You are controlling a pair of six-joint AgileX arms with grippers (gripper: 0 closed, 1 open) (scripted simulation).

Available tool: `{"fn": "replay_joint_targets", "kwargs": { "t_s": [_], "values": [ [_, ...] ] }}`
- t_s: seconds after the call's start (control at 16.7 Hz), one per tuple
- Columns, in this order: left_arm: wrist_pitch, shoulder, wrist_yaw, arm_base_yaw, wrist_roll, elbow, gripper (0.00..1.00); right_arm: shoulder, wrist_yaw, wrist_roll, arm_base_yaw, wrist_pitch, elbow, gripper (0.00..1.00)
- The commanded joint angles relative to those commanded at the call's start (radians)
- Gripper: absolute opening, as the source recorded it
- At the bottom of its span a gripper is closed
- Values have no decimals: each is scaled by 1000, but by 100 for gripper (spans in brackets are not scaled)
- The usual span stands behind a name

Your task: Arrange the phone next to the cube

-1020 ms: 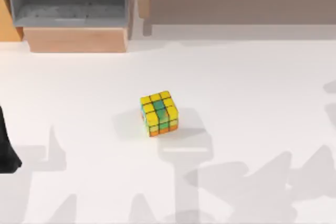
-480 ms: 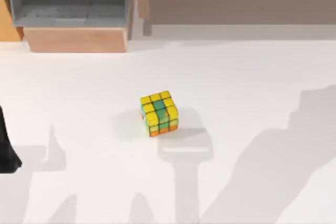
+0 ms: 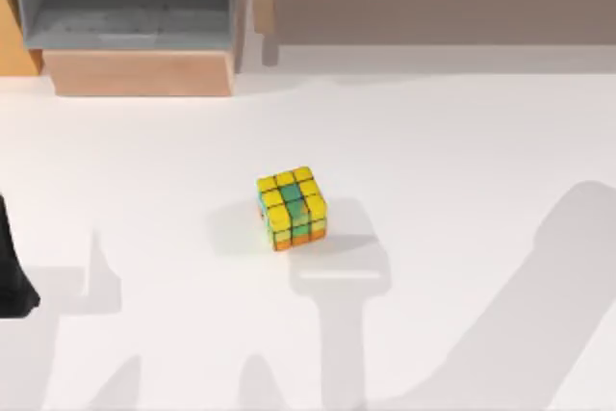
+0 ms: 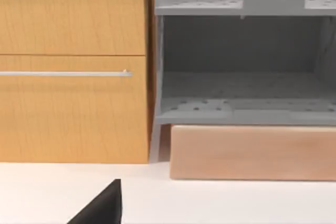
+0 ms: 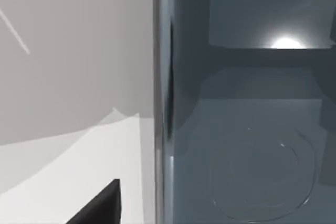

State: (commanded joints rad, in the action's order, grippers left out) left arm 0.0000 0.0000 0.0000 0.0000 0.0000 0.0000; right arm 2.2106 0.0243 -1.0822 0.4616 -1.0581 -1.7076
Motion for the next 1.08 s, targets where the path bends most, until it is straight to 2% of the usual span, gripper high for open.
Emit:
{"fn": "replay_joint_targets", "kwargs": {
  "t_s": [0.3,0.6,0.84,1.08],
  "values": [
    [0,0,0,0,0,0,100,0,0,2,-4,6,6,100],
    [0,0,0,0,0,0,100,48,-1,4,-3,120,70,100],
    [0,0,0,0,0,0,100,53,-1,4,-3,131,77,100],
    [0,0,0,0,0,0,100,53,-1,4,-3,131,77,70]
  ]
}}
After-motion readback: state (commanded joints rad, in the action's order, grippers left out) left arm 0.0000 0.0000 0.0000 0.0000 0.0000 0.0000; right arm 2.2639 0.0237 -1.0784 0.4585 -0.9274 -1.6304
